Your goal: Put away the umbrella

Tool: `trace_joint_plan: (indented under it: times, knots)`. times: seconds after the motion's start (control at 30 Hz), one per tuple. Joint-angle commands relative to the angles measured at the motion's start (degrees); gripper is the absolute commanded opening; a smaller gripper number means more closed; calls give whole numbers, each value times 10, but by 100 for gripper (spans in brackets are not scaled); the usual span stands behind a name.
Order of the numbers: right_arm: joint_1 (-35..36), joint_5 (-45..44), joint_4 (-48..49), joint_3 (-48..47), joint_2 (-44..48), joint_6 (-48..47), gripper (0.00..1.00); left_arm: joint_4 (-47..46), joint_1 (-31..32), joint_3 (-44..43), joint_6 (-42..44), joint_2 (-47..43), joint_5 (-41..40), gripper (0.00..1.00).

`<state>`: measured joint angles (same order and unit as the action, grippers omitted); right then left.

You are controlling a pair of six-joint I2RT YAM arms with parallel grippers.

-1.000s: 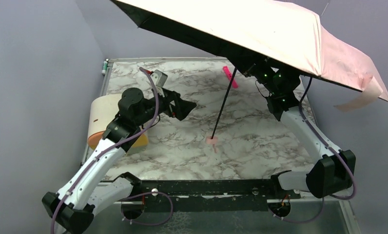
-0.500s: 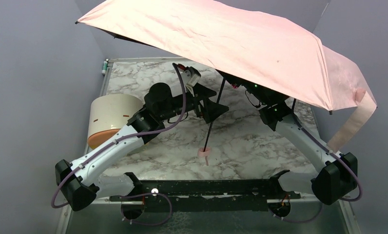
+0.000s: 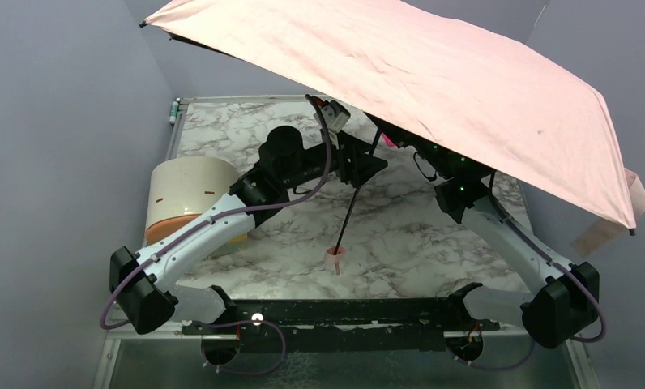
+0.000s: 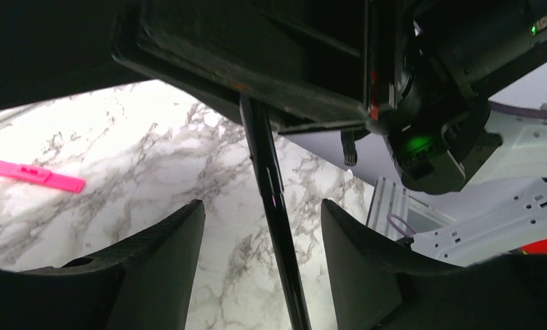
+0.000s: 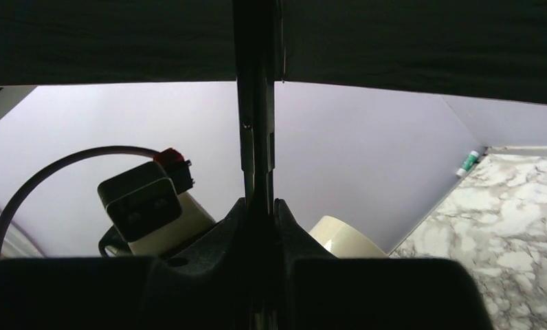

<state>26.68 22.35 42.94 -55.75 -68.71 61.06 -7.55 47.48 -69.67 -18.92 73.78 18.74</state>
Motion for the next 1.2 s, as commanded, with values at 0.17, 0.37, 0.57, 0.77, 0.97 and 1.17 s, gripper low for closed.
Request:
trace_joint_plan:
  times: [0.17, 0.37, 0.57, 0.77, 0.97, 1.17]
  knots:
    - [5, 51, 76, -10, 33, 19, 1, -8, 1, -70, 44, 19, 8, 61]
    - [6, 53, 77, 5, 52, 24, 1, -4, 1, -101, 53, 40, 12, 54]
    - [6, 57, 70, 10, 66, 24, 1, -1, -1, -122, 59, 72, 37, 54]
    - [7, 61, 77, 15, 68, 34, 1, -17, -3, -134, 60, 101, 78, 50]
    - [7, 64, 81, 23, 67, 37, 1, -39, -7, -132, 73, 113, 101, 19]
    - [8, 59, 63, 21, 73, 16, 1, -55, -14, -114, 76, 105, 83, 0]
